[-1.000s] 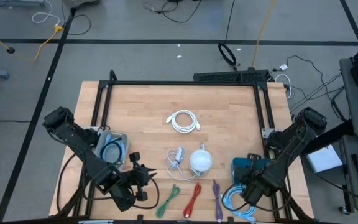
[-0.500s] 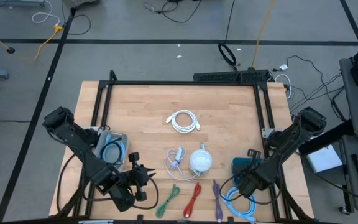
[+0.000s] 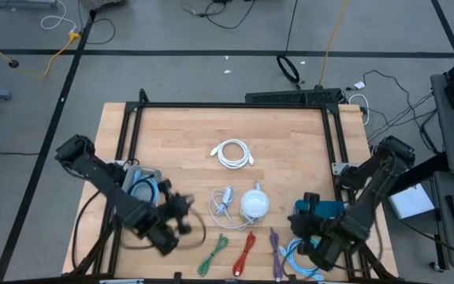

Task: Pick & Place USB Port
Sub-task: Put the white HDMI cable into the gray bin

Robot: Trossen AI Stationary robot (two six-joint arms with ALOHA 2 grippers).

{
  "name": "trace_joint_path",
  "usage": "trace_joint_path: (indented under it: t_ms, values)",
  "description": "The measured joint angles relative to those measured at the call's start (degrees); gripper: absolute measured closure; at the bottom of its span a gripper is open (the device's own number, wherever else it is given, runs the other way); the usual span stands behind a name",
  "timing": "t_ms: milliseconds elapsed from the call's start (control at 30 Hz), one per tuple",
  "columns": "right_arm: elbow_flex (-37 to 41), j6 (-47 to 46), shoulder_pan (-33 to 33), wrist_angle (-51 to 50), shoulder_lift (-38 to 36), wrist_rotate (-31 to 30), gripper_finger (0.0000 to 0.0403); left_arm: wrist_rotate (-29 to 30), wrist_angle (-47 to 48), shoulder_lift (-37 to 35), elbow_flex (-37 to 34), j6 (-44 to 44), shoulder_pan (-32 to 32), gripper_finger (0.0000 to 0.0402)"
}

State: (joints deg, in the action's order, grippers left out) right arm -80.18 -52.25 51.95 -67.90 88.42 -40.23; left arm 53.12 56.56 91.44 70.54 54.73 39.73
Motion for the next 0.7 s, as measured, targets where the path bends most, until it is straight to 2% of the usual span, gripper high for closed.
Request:
trace_joint_path:
  t_ms: [100, 200, 300, 367, 467, 533, 600, 633, 700]
  values:
    - [-4.3, 3.0, 2.2, 0.9, 0.0, -16.6, 0.0403, 1.2, 13.8, -0.4, 0.0, 14.1, -6.7, 0.0339]
    - [-5.5, 7.8, 4.0, 4.4, -0.1, -32.3, 0.0403, 5.6, 19.9, -0.4, -0.7, 19.4, -14.1, 0.0339]
    - [-5.5, 12.0, 4.5, 7.8, -0.1, -41.2, 0.0403, 8.1, 16.4, -1.5, -1.0, 15.5, -23.3, 0.0339]
    - [-5.2, 12.9, 4.0, 9.5, -0.1, -43.4, 0.0403, 7.1, 8.0, -1.7, -1.0, 5.9, -30.0, 0.0339]
    - [-3.3, 15.0, 3.2, 12.3, -0.1, -45.2, 0.0403, -3.5, -10.9, -1.4, -1.3, -16.3, -39.4, 0.0339]
    - [-1.8, 16.1, 2.8, 13.8, -0.1, -45.2, 0.0403, -15.7, -26.8, -1.5, -2.9, -30.3, -45.1, 0.0339]
    - [-0.5, 16.2, 2.4, 14.7, -0.1, -45.1, 0.0403, -28.5, -40.0, -1.5, -5.2, -38.5, -49.9, 0.0339]
    - [0.3, 15.8, 2.4, 15.0, -0.1, -45.1, 0.0403, -32.7, -43.6, -1.4, -6.1, -41.1, -51.8, 0.0339]
    - [1.8, 14.5, 2.4, 15.6, -0.1, -45.1, 0.0403, -36.7, -46.8, -1.4, -6.9, -44.9, -55.0, 0.0339]
